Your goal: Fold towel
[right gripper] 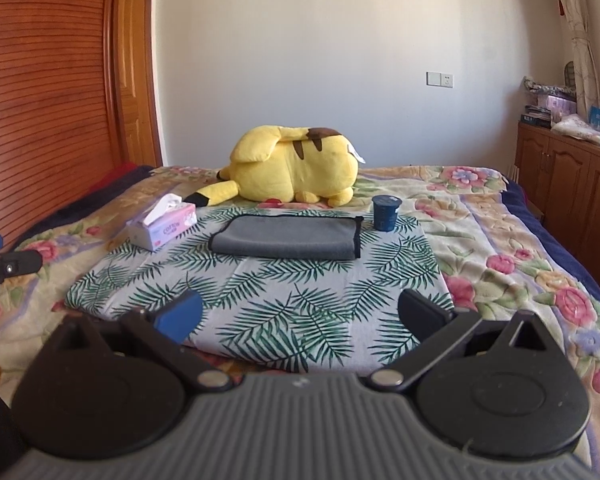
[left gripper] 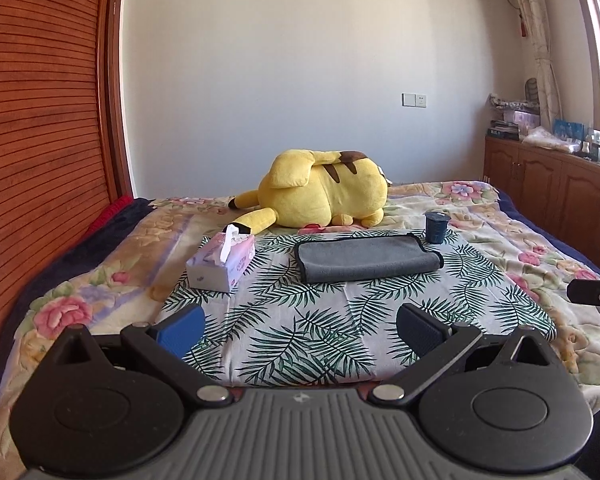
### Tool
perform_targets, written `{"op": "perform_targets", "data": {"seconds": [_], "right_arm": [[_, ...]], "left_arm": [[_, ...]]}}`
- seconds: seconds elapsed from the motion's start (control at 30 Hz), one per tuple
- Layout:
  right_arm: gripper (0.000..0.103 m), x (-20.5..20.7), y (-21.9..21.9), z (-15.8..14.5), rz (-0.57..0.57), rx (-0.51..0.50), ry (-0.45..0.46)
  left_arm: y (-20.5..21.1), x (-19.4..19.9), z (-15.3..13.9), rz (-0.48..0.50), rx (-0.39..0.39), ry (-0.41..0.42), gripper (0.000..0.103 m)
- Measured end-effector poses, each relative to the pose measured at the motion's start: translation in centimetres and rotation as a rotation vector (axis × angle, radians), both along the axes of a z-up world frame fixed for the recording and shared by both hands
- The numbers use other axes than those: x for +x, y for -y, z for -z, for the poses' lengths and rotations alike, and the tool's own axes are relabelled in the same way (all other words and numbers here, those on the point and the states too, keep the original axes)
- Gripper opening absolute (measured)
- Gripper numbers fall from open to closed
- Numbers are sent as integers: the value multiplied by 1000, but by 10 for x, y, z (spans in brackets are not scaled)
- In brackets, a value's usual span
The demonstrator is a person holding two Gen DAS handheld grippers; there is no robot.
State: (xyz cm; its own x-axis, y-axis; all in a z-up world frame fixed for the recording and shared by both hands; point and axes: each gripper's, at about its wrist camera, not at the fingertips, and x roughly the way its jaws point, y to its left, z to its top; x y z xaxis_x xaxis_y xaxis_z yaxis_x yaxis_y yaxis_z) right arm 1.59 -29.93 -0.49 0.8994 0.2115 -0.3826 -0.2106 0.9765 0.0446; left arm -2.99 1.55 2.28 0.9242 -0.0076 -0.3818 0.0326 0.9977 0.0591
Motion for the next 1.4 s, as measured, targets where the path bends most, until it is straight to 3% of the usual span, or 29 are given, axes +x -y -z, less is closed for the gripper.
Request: {"op": "perform_targets", "data": {"seconds": [0.5, 1.4], "right_arm": [[103, -13, 6, 3, 33, -4, 95], [103, -13, 8, 3, 48, -15, 99]], "left_arm": [[0, -6, 6, -17, -17, 46, 84], [3, -10, 8, -6, -10, 51, 84]]}}
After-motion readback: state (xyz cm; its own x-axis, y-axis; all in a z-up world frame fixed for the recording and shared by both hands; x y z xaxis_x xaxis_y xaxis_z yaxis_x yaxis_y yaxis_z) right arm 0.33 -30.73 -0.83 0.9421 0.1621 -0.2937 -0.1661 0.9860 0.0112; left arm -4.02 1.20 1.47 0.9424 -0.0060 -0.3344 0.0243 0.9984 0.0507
